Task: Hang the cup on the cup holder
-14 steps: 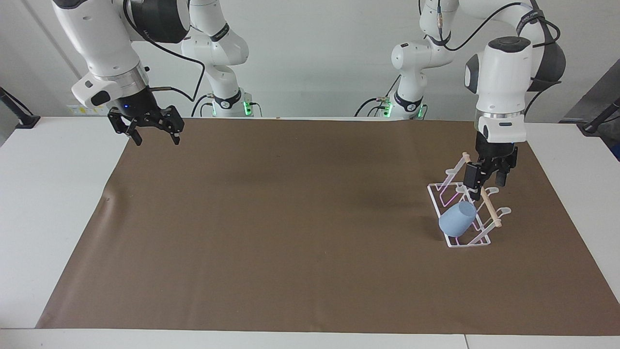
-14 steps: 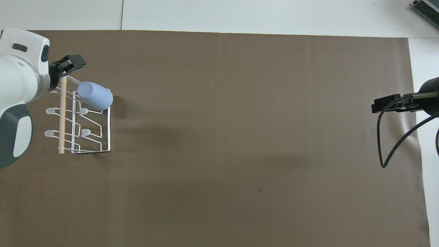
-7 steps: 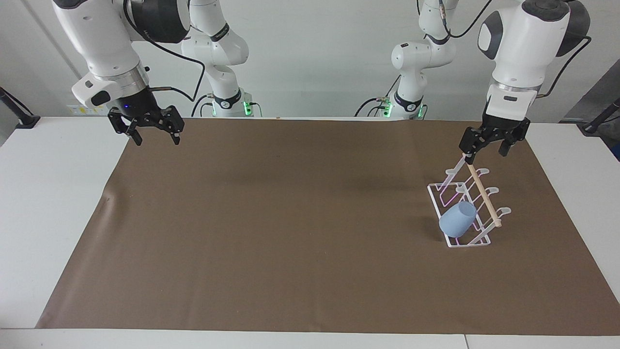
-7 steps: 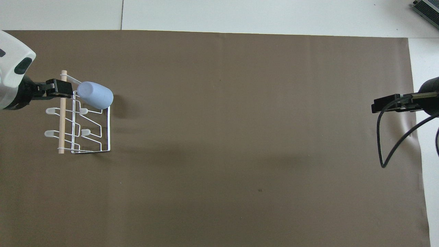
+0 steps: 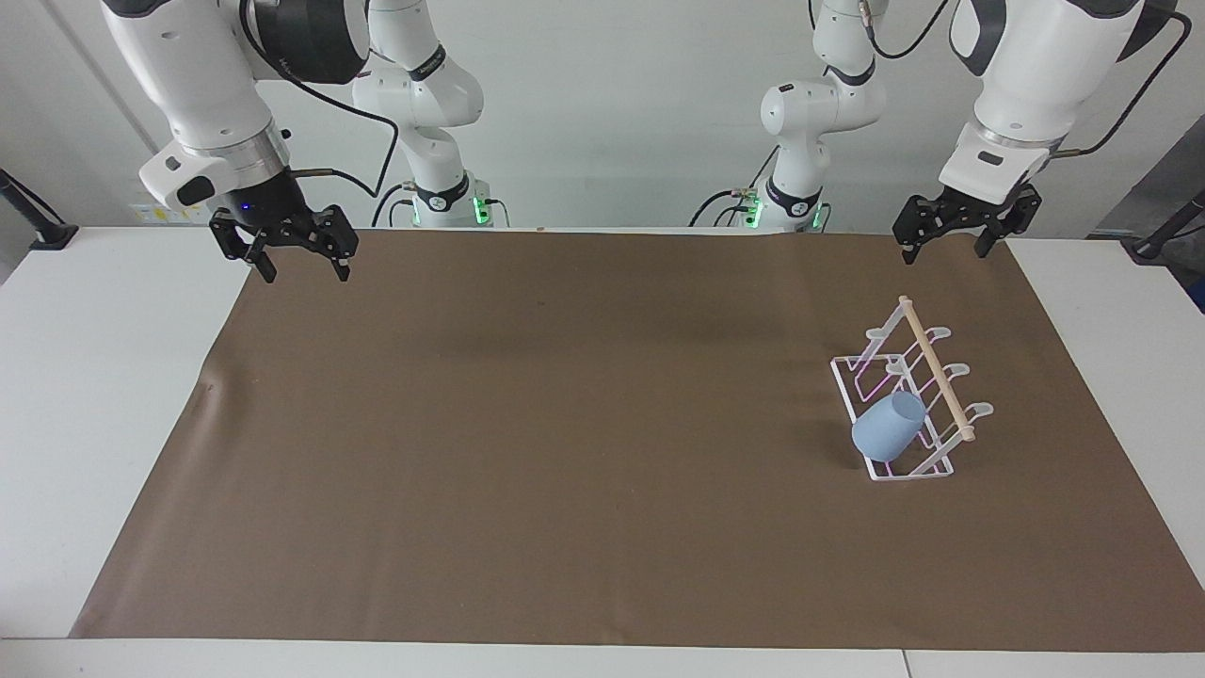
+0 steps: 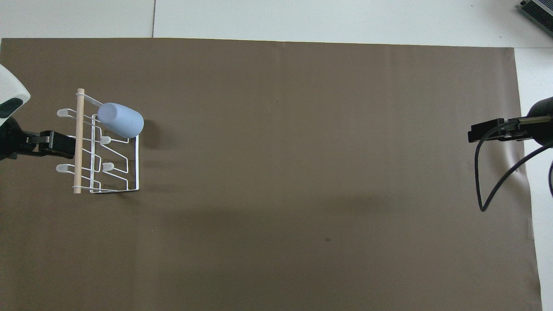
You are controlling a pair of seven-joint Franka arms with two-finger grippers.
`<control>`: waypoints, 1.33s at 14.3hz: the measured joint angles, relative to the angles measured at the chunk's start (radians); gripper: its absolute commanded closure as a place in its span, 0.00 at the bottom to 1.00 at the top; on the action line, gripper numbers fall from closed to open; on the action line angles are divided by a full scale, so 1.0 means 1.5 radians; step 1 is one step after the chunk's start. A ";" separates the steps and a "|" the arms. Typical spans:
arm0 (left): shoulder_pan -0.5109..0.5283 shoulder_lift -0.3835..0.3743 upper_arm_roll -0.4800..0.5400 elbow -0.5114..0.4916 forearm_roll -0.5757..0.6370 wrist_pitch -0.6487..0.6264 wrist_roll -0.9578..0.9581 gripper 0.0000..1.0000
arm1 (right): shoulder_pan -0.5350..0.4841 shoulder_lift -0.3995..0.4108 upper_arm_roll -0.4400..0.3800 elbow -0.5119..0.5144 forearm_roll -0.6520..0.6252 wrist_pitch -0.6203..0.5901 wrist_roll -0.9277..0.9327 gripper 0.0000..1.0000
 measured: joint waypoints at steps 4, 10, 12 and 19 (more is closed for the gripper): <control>0.011 -0.013 0.006 0.005 -0.031 -0.005 -0.010 0.00 | 0.000 0.000 0.000 0.000 0.000 0.000 0.000 0.00; -0.057 -0.035 0.096 0.008 -0.067 -0.014 -0.013 0.00 | 0.000 0.000 0.000 0.000 0.000 0.000 0.000 0.00; -0.099 -0.039 0.135 0.008 -0.067 -0.015 -0.002 0.00 | 0.000 0.000 0.000 0.000 0.000 0.000 0.000 0.00; -0.102 -0.039 0.140 0.008 -0.067 -0.016 0.016 0.00 | 0.002 0.000 0.001 0.000 0.000 0.000 0.000 0.00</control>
